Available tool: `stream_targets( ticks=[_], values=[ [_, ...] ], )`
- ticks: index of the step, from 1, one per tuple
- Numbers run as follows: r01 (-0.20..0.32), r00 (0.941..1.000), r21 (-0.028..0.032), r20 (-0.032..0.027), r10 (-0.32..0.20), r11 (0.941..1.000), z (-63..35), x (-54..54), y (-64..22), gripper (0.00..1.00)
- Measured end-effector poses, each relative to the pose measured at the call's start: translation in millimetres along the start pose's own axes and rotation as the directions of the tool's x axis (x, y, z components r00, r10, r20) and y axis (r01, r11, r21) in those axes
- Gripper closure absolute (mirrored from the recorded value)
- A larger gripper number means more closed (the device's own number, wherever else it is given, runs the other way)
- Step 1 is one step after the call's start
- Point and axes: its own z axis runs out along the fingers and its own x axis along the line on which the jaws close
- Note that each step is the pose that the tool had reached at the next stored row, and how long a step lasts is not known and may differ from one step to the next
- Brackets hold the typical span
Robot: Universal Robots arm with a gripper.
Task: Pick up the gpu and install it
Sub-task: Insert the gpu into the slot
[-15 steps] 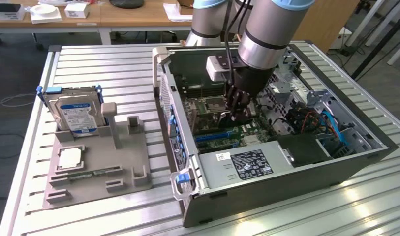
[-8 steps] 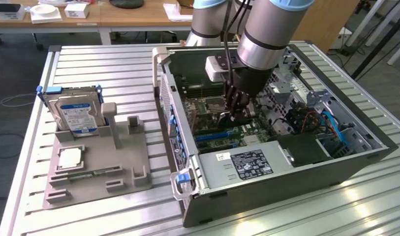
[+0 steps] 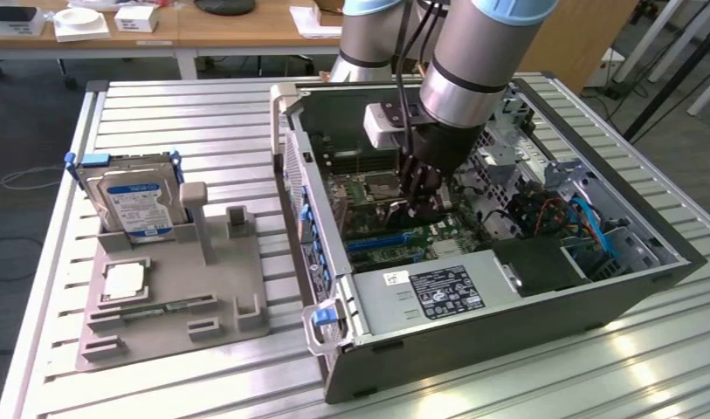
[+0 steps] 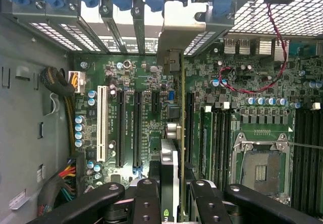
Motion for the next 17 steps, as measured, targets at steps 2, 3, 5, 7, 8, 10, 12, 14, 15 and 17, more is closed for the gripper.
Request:
stream_targets(
  ticks=[2,3,5,7,8,10,12,14,15,17],
  values=[
    [0.0,1.0,-0.0001,-0.0001,0.0,1.0,0.6,0.0,0.3,0.73],
    [0.0,1.0,-0.0003,0.0,0.0,1.0,0.8,0.0,0.4,0.73],
    [0.0,1.0,-0.0012,0.0001,0.0,1.0,1.5,0.1,0.5,0.73],
    [0.0,1.0,-0.0031,0.0003,0.0,1.0,2.3,0.1,0.7,0.73],
    [0.0,1.0,-0.0042,0.0001,0.0,1.0,2.4,0.1,0.8,0.73],
    [0.0,1.0,-0.0051,0.0,0.001,1.0,2.5,0.1,0.9,0.73],
    [0.0,1.0,-0.0051,0.0001,0.0,1.0,2.6,0.1,0.8,0.73],
    [0.0,1.0,-0.0051,0.0002,0.0,1.0,2.6,0.1,0.8,0.73],
    [0.0,1.0,-0.005,0.0002,0.0,1.0,2.7,0.1,0.9,0.73],
    [0.0,1.0,-0.0049,0.0004,0.0,1.0,2.9,0.2,1.0,0.73]
  ],
)
